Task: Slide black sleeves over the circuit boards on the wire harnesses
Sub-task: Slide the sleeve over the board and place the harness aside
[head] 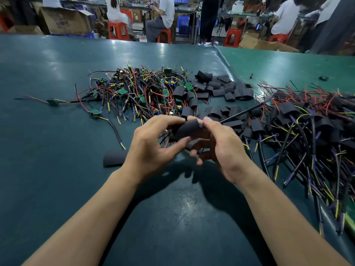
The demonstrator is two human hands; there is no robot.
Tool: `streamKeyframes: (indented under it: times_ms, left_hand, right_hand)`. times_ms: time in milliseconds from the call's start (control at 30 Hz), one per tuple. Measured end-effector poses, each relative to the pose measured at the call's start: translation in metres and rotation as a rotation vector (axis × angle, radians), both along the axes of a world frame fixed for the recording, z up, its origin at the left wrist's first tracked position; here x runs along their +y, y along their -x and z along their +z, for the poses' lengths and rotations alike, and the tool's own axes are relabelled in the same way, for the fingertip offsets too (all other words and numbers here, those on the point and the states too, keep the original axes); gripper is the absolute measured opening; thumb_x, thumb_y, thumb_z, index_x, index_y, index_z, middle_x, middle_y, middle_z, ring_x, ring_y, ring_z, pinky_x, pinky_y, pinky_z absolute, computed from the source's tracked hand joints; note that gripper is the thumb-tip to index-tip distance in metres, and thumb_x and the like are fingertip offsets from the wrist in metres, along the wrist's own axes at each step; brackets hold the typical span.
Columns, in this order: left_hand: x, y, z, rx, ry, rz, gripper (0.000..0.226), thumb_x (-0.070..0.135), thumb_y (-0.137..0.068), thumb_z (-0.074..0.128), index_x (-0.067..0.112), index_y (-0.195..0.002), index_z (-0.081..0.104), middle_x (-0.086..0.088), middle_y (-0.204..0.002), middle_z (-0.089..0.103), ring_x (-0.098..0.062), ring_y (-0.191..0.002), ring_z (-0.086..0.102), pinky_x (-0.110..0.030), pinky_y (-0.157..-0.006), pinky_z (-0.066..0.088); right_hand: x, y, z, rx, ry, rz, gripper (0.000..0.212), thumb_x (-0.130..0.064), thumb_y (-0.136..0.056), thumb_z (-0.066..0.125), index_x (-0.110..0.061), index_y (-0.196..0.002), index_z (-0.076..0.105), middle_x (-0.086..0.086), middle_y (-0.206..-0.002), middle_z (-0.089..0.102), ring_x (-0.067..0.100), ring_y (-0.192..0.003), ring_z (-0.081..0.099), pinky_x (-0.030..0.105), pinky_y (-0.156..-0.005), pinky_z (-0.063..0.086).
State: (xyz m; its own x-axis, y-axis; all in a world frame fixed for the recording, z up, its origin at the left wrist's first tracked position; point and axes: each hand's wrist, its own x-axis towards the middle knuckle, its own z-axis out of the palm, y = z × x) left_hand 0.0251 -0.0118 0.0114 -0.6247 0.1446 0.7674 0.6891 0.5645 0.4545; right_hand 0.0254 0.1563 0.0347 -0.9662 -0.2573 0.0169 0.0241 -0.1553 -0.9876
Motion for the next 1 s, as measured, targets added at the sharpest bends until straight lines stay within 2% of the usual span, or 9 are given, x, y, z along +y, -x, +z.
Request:
streamKeyframes:
  times_ms: [67, 167, 233, 400, 500, 567, 633, 800, 1000]
  left_hand:
    - [-0.0004, 0.0005, -0.0002, 0.004, 0.008, -0.007, 0.033, 0.012, -0.078, 0.083, 0.0, -0.106, 0.071, -0.006, -0.102, 0.071, -0.016, -0.093, 0.065, -0.03, -0.086, 0.053]
    - [0.0003, 0.0007, -0.001, 0.007, -0.005, -0.009, 0.036, 0.013, -0.076, 0.084, 0.0, -0.107, 0.072, -0.008, -0.105, 0.071, -0.019, -0.097, 0.067, -0.031, -0.089, 0.053]
    - [0.0007, -0.0002, -0.0005, 0.01, -0.021, -0.017, 0.037, 0.014, -0.076, 0.085, 0.002, -0.108, 0.072, -0.003, -0.107, 0.071, -0.015, -0.098, 0.067, -0.028, -0.09, 0.053]
    - [0.0026, -0.002, 0.0029, 0.021, -0.101, -0.058, 0.037, 0.02, -0.078, 0.082, 0.014, -0.112, 0.07, 0.016, -0.11, 0.065, 0.001, -0.097, 0.066, -0.019, -0.088, 0.05]
    - [0.0013, -0.001, 0.0009, 0.023, -0.095, -0.022, 0.038, 0.021, -0.077, 0.083, 0.007, -0.111, 0.072, 0.004, -0.108, 0.069, -0.008, -0.096, 0.068, -0.024, -0.088, 0.053]
    - [0.0014, -0.0009, -0.0005, 0.025, -0.071, -0.006, 0.04, 0.02, -0.076, 0.083, 0.002, -0.11, 0.072, -0.003, -0.107, 0.071, -0.013, -0.096, 0.069, -0.028, -0.089, 0.054]
    - [0.0026, -0.0012, -0.0003, 0.025, -0.056, -0.007, 0.041, 0.019, -0.075, 0.084, 0.001, -0.11, 0.072, -0.005, -0.107, 0.072, -0.014, -0.096, 0.069, -0.028, -0.089, 0.054]
    - [0.004, -0.0021, 0.0011, 0.003, -0.086, -0.049, 0.04, 0.022, -0.078, 0.081, 0.003, -0.112, 0.071, -0.002, -0.106, 0.072, -0.013, -0.092, 0.069, -0.027, -0.086, 0.054]
    - [0.0034, -0.0029, 0.0024, 0.054, -0.04, -0.044, 0.04, 0.019, -0.08, 0.08, 0.005, -0.116, 0.069, 0.005, -0.112, 0.068, -0.009, -0.096, 0.066, -0.024, -0.089, 0.052]
  right_hand:
    - [0.0006, -0.0007, -0.0009, 0.022, -0.076, -0.022, 0.043, -0.034, -0.106, 0.032, -0.02, -0.102, 0.073, 0.01, -0.072, 0.067, 0.018, -0.053, 0.059, 0.025, -0.042, 0.045]
    - [-0.0004, -0.0026, -0.0013, 0.04, -0.117, -0.027, 0.047, -0.035, -0.106, 0.032, -0.02, -0.092, 0.075, 0.011, -0.073, 0.067, 0.019, -0.053, 0.059, 0.025, -0.042, 0.046]
    - [-0.0012, -0.0029, -0.001, 0.038, -0.11, -0.026, 0.048, -0.034, -0.106, 0.032, -0.021, -0.089, 0.075, 0.009, -0.071, 0.066, 0.019, -0.052, 0.06, 0.025, -0.041, 0.046]
    - [0.0009, 0.0002, -0.0008, -0.065, 0.11, 0.088, 0.042, -0.036, -0.105, 0.034, -0.016, -0.11, 0.07, 0.011, -0.076, 0.065, 0.022, -0.054, 0.058, 0.027, -0.041, 0.044]
    - [0.0016, -0.0006, -0.0015, -0.028, 0.054, 0.111, 0.037, -0.04, -0.105, 0.035, -0.031, -0.118, 0.069, 0.011, -0.084, 0.068, 0.023, -0.057, 0.061, 0.027, -0.043, 0.045]
    - [0.0002, -0.0019, -0.0017, 0.048, -0.086, 0.077, 0.035, -0.042, -0.105, 0.035, -0.046, -0.109, 0.07, 0.008, -0.083, 0.071, 0.022, -0.056, 0.062, 0.029, -0.043, 0.048]
    - [-0.0009, -0.0025, -0.0022, 0.073, -0.122, 0.066, 0.038, -0.043, -0.104, 0.035, -0.052, -0.099, 0.071, 0.005, -0.081, 0.072, 0.022, -0.057, 0.062, 0.03, -0.044, 0.049]
    - [0.0029, -0.0005, -0.0013, -0.11, 0.172, 0.195, 0.04, -0.045, -0.1, 0.039, -0.028, -0.126, 0.064, 0.006, -0.078, 0.065, 0.023, -0.058, 0.059, 0.027, -0.043, 0.045]
    - [0.0005, -0.002, -0.0035, -0.078, 0.118, 0.219, 0.046, -0.043, -0.102, 0.037, -0.01, -0.117, 0.065, 0.008, -0.082, 0.062, 0.024, -0.061, 0.062, 0.028, -0.043, 0.048]
